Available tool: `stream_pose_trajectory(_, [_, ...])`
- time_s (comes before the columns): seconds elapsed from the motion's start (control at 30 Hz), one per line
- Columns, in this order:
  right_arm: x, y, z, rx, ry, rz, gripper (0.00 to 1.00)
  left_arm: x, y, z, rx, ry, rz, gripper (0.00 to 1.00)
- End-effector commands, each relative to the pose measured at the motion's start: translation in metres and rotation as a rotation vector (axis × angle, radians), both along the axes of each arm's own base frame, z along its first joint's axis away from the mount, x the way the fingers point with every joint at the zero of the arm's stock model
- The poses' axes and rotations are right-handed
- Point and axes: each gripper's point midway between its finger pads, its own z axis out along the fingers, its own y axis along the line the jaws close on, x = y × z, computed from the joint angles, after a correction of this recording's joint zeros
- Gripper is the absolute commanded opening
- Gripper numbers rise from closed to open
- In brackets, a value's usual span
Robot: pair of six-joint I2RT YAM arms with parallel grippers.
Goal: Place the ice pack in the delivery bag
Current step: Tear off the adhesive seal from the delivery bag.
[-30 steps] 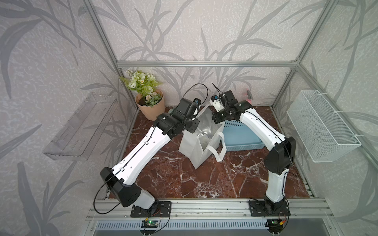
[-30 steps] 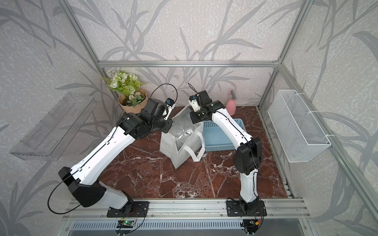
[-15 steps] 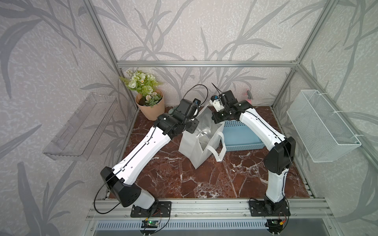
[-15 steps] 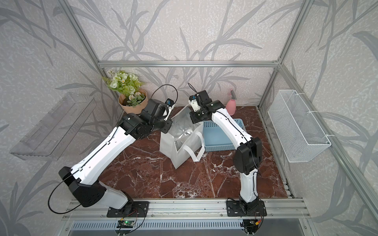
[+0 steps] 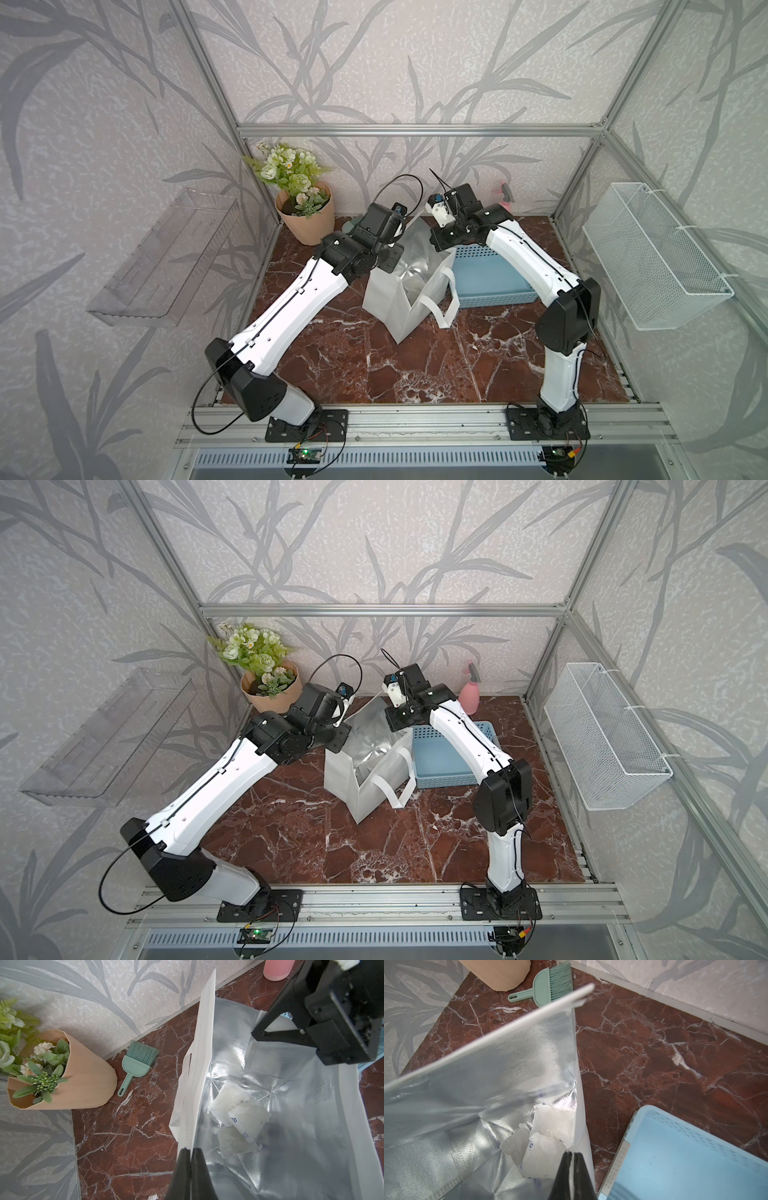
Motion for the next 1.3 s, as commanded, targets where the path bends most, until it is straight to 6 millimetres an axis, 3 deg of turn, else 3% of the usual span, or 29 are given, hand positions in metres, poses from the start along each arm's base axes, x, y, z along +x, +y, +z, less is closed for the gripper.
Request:
stream_pose_trajectory(0.0, [0.007,0.010,0.007,0.026,-0.036,0.025,0.04,-0.010,0.003,0.000,-0.054,0.036,0.006,0.00])
stream_pose_trajectory(0.23, [0.019,0.020,0.015,0.034,-0.078,0.052,0.06,-0.022,-0.002,0.009,-0.203,0.077,-0.013,0.00])
stream_pose_trajectory(0.47, [0.007,0.015,0.048,0.035,-0.186,0.042,0.28,-0.015,0.007,0.007,-0.277,0.100,0.049,0.00])
stream_pose_trajectory(0.57, [-0.008,0.010,0.073,0.070,-0.345,0.034,0.33,-0.013,0.007,0.005,-0.306,0.113,0.060,0.00])
stream_pose_trajectory(0.6, [-0.017,0.009,0.089,0.103,-0.424,0.032,0.36,-0.013,0.007,0.004,-0.312,0.117,0.060,0.00])
stream_pose_trajectory(0.73, [-0.058,0.016,0.110,0.211,-0.636,0.102,0.40,-0.011,0.012,0.004,-0.334,0.127,0.074,0.00])
stream_pose_trajectory(0.83, [-0.088,0.035,0.110,0.184,-0.776,0.187,0.43,-0.009,0.014,0.005,-0.361,0.140,0.075,0.00])
stream_pose_trajectory(1.0, [-0.106,0.051,0.116,0.149,-0.865,0.219,0.44,-0.008,0.016,0.003,-0.370,0.151,0.076,0.00])
stream_pose_trajectory(1.27, [-0.136,0.102,0.112,0.101,-1.005,0.368,0.39,-0.008,0.014,0.000,-0.396,0.177,0.073,0.00])
